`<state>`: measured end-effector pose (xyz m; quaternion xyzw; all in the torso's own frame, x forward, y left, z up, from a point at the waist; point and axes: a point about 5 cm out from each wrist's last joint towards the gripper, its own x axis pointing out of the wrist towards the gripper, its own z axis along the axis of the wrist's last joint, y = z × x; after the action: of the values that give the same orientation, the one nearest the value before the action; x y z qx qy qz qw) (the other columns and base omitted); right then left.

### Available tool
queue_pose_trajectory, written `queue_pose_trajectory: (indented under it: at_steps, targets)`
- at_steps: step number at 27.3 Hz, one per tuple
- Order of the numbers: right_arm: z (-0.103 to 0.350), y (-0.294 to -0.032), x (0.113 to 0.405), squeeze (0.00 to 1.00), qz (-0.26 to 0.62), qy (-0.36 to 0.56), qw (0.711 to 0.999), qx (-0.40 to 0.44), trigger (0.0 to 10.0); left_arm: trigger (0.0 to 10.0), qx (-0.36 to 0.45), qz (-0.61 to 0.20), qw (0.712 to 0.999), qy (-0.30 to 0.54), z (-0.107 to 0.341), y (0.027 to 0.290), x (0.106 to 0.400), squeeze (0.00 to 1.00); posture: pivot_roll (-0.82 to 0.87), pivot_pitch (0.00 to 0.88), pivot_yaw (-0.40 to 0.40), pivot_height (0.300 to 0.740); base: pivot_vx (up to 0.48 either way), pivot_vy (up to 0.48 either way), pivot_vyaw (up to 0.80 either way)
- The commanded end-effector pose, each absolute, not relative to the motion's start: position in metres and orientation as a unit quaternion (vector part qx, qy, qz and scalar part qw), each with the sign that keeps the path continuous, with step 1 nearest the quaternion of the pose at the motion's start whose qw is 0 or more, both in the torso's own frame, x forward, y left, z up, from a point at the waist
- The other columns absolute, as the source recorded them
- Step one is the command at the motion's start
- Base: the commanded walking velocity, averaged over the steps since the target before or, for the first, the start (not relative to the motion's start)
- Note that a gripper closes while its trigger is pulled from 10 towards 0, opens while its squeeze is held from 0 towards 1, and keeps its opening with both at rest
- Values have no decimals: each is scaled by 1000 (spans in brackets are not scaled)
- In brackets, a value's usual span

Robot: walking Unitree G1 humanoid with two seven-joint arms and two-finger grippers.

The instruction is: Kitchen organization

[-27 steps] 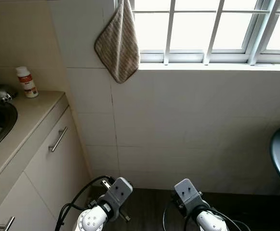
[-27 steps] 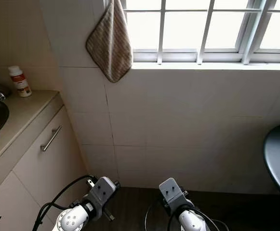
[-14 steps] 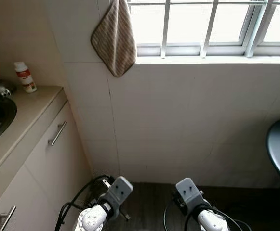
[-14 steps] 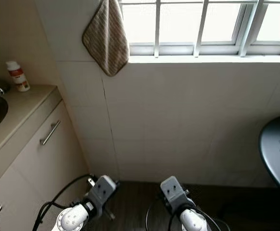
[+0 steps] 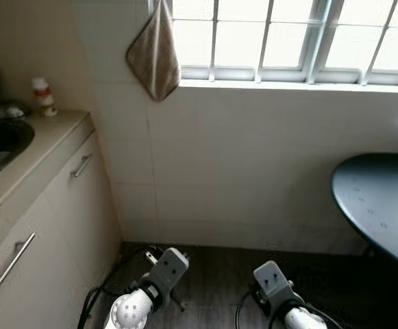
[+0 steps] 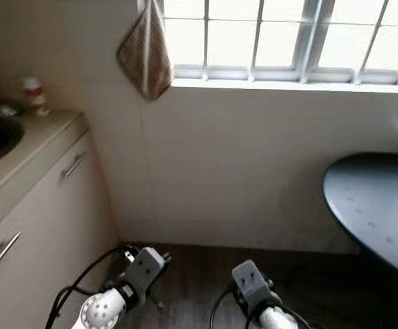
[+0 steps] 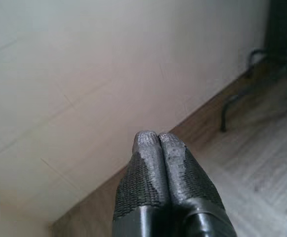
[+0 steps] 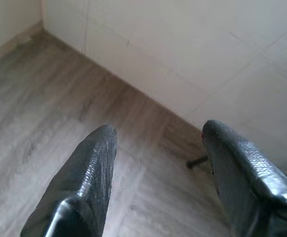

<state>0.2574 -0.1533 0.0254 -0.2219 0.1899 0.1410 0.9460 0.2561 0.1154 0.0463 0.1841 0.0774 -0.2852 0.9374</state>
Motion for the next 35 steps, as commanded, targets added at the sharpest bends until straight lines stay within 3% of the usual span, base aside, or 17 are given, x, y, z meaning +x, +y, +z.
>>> queue_pose_trajectory:
  at_steps: [1,5,35]
  targets:
    - [32,-149,262,0,144,174,950,-216,10000,10000,177,-274,941,90,43,121,256,0,3,0,0,740,259,0,0]
    - [32,-149,262,0,144,174,950,-215,10000,10000,180,-272,941,85,44,121,257,0,3,0,0,740,480,0,0]
    - [32,-148,261,0,143,174,951,-211,10000,10000,165,-282,942,82,45,120,255,0,5,0,2,740,0,0,0]
